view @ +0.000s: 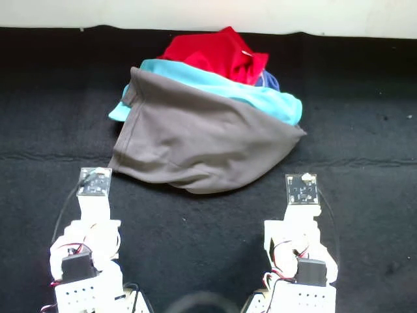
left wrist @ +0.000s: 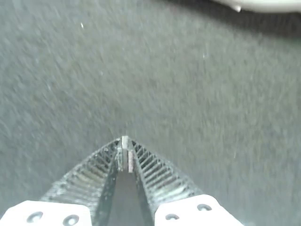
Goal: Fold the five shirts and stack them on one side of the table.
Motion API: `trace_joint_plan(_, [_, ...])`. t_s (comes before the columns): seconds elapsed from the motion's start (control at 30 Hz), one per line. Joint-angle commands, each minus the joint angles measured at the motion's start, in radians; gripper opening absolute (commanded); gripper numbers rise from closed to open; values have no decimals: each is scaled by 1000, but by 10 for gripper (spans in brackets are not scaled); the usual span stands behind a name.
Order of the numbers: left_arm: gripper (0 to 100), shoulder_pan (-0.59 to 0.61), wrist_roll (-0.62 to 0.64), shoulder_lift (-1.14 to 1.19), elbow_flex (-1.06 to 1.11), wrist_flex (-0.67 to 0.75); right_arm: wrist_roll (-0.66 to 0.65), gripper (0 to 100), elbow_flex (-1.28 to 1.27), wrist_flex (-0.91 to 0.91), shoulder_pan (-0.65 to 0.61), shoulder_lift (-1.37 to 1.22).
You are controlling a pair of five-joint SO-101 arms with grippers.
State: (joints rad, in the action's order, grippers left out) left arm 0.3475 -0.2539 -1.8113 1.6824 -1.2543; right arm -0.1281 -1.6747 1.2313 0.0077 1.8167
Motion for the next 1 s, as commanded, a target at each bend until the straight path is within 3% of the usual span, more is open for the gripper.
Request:
trace_joint_plan(0.0, [12, -10, -3, 1, 13, 77, 3, 7, -134, 15, -8, 15])
trace_joint_plan(0.3, [14, -58, -3, 2, -62, 450, 3, 7, -134, 15, -8, 15])
trace_joint_plan(0.53, [185, -213, 0, 7, -374, 311, 3, 7, -134, 15, -8, 15])
trace_joint_plan(0.73, [185, -265, 0, 38, -743, 210, 3, 7, -134, 15, -8, 15])
trace_joint_plan(0.97, [189, -266, 0, 458, -1211, 204, 3, 7, -134, 15, -8, 15])
